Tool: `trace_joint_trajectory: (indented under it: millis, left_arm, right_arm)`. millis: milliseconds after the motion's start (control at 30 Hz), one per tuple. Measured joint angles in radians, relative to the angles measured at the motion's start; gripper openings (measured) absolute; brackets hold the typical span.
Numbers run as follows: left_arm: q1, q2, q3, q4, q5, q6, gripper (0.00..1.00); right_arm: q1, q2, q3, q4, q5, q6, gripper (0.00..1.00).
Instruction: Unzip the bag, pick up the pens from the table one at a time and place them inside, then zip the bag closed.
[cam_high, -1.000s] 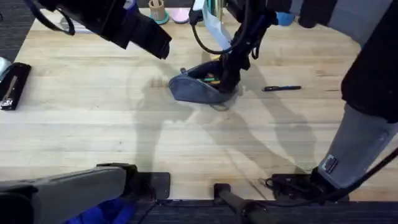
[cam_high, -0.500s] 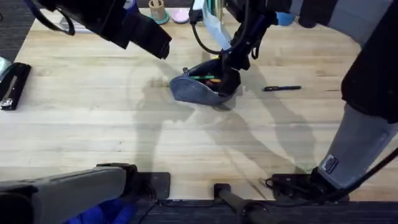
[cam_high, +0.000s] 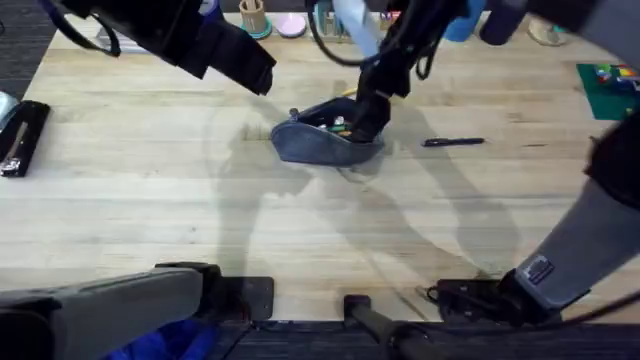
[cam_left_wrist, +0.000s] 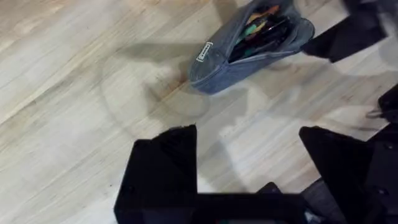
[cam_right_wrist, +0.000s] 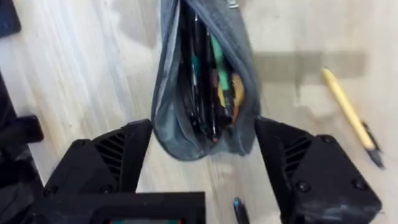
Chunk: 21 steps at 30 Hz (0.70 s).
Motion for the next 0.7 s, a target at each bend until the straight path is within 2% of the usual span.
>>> trace_joint_trajectory:
  millis: [300,500,700]
  left_arm:
    - [0.000,0.000,0.000,0.000,-0.004,0.000,0.996]
    - [0.000,0.000,0.000,0.000,-0.004,0.000,0.995]
    - [0.000,0.000,0.000,0.000,-0.004,0.000,0.995]
  right_arm:
    - [-0.025,-0.169,0.011,-0.009,0.058,0.095,0.996]
    - [-0.078,-0.285,0.011,-0.011,0.126,0.163,0.996]
    - [-0.138,-0.398,0.011,-0.032,0.147,0.263,0.996]
